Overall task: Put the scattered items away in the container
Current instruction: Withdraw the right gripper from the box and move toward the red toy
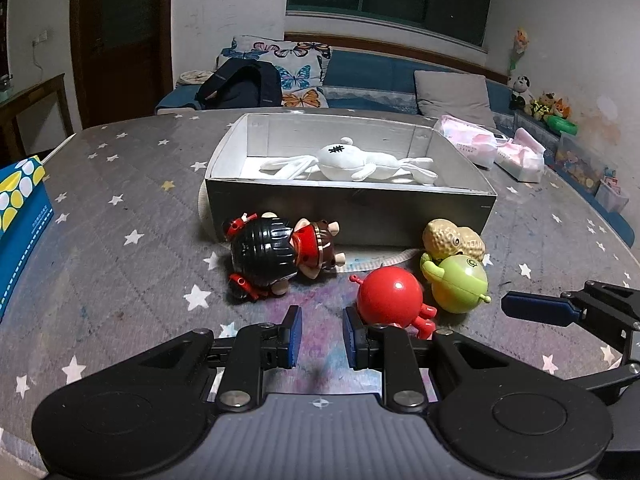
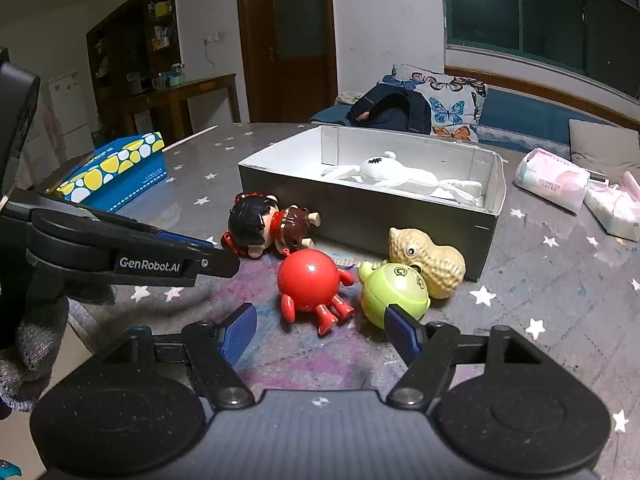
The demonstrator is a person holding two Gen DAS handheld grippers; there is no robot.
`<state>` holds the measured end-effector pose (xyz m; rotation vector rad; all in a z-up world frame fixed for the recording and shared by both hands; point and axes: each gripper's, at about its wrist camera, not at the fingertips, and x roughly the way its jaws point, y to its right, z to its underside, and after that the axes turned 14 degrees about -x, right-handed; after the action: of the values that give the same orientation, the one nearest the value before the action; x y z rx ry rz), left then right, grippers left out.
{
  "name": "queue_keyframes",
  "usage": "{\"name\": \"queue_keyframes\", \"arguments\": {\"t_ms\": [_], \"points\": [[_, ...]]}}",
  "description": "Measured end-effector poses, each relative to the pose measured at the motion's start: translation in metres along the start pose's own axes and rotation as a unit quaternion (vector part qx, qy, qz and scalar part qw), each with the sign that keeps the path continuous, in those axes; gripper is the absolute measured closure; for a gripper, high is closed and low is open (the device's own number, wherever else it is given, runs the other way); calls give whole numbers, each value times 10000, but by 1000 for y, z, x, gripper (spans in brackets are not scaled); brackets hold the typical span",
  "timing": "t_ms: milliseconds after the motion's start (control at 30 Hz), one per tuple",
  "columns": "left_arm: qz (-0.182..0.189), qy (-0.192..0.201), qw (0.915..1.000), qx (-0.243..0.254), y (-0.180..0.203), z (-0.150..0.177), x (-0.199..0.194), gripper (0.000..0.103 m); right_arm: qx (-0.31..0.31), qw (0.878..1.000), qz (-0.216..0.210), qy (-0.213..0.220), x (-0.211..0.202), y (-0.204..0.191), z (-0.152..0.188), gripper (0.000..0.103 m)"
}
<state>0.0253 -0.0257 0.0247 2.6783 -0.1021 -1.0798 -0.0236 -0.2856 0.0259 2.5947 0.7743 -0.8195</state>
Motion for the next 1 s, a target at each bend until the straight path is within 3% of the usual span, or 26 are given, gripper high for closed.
{"name": "queue_keyframes", "arguments": {"t_ms": [1000], "points": [[-197,-147,9996,-124,-3,10,6,79,51,9999,-28,-128,6,-9,0,30]]}}
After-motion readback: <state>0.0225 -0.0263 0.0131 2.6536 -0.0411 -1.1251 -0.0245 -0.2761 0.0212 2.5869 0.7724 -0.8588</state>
